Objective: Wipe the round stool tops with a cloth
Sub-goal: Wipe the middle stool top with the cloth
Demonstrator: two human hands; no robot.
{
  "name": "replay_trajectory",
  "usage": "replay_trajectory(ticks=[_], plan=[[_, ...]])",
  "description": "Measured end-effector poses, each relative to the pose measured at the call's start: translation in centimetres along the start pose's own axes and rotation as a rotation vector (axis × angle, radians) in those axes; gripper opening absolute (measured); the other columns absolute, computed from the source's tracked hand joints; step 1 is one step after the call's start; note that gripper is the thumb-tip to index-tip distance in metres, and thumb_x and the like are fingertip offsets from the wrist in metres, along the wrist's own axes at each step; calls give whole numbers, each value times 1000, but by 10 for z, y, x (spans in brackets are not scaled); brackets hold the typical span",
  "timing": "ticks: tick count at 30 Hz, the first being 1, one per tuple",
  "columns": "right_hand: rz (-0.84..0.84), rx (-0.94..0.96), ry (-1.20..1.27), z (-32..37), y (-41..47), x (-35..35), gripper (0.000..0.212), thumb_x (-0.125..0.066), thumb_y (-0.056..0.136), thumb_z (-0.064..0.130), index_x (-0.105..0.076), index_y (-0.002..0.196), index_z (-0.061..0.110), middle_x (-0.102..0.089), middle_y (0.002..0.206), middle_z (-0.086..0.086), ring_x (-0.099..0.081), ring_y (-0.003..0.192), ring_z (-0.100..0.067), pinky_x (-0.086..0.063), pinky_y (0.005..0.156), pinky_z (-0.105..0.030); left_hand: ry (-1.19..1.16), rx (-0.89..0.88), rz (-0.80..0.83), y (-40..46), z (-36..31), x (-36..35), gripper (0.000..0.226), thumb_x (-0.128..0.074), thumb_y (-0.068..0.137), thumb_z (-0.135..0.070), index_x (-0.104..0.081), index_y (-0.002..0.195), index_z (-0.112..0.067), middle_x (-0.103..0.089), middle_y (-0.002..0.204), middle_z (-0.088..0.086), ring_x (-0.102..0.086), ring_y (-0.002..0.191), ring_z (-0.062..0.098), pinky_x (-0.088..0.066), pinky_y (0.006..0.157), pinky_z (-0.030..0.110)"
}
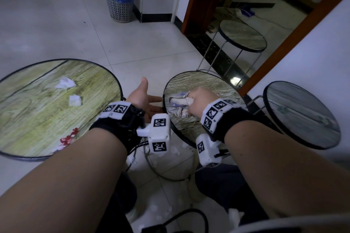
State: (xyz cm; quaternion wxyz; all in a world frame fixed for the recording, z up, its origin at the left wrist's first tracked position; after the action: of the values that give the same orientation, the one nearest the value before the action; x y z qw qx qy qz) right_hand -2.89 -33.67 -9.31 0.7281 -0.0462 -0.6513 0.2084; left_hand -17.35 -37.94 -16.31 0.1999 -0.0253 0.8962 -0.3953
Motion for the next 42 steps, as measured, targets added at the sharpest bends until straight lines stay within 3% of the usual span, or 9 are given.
replay_trajectory(ticks=[6,10,17,23,28,32,36,42], plan=[[15,-10,20,-1,-8,-5,21,-60,86,12,-69,102,2,-69,100,-14,-65,93,-28,-48,70,-25,-1,-10,-12,0,-1,0,93,-17,84,-77,-43,134,-3,-51,130,31,-52,116,45,-46,70,44],[11,-31,48,-7,-15,-9,20,-62,85,14,-70,101,5,-69,97,-12,-65,91,-27,-44,65,-24,12,-9,0,-1,-1,-1,93,-16,84,-78,-43,135,-5,-51,130,30,-52,116,44,-45,83,49],[20,-37,39,-9,-28,-17,16,-62,83,17,-69,97,10,-68,94,-9,-64,85,-24,-46,65,-24,-33,-50,-13,-8,5,-2,84,-20,87,-75,-50,122,-5,-52,128,28,-57,102,39,-47,72,46],[13,-40,36,-12,-41,-20,21,-62,83,18,-69,100,8,-70,96,-11,-66,88,-26,-52,70,-27,-19,-134,-62,-17,14,-6,78,-20,93,-65,-50,127,0,-53,131,20,-52,119,32,-41,85,40],[19,-48,49,-14,-51,-25,18,-63,83,17,-70,99,11,-68,96,-9,-65,87,-26,-54,77,-31,-4,-138,-109,-22,26,-6,72,-22,94,-63,-56,114,-3,-61,104,12,-58,91,26,-44,78,36],[30,-60,60,-16,-57,-27,18,-62,83,15,-70,97,7,-69,94,-12,-66,86,-26,-54,75,-31,0,-127,-113,-27,35,-10,67,-24,94,-63,-58,97,-4,-60,105,12,-58,93,27,-44,87,39],[69,-67,41,-17,-64,-29,19,-62,84,16,-70,98,6,-69,95,-11,-66,88,-25,-49,67,-26,23,-135,-113,-28,39,-9,66,-24,94,-63,-58,91,-6,-63,93,10,-60,88,26,-44,83,37],[61,-72,58,-22,-70,-35,7,-66,79,16,-67,81,10,-67,85,-9,-65,80,-25,-48,63,-26,85,-147,-127,-27,44,-11,65,-26,94,-62,-61,87,-8,-64,94,10,-62,84,25,-46,74,34]])
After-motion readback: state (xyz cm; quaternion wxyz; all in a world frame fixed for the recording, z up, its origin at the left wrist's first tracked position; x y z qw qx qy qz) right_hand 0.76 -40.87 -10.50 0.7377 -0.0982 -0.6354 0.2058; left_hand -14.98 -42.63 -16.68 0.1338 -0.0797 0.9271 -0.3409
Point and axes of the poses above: each hand's wrist, its own y-axis towards the middle knuckle, its own x-axis out of the back of the hand, z = x × y, the point moved 6 cm from there along y, towards the middle knuckle
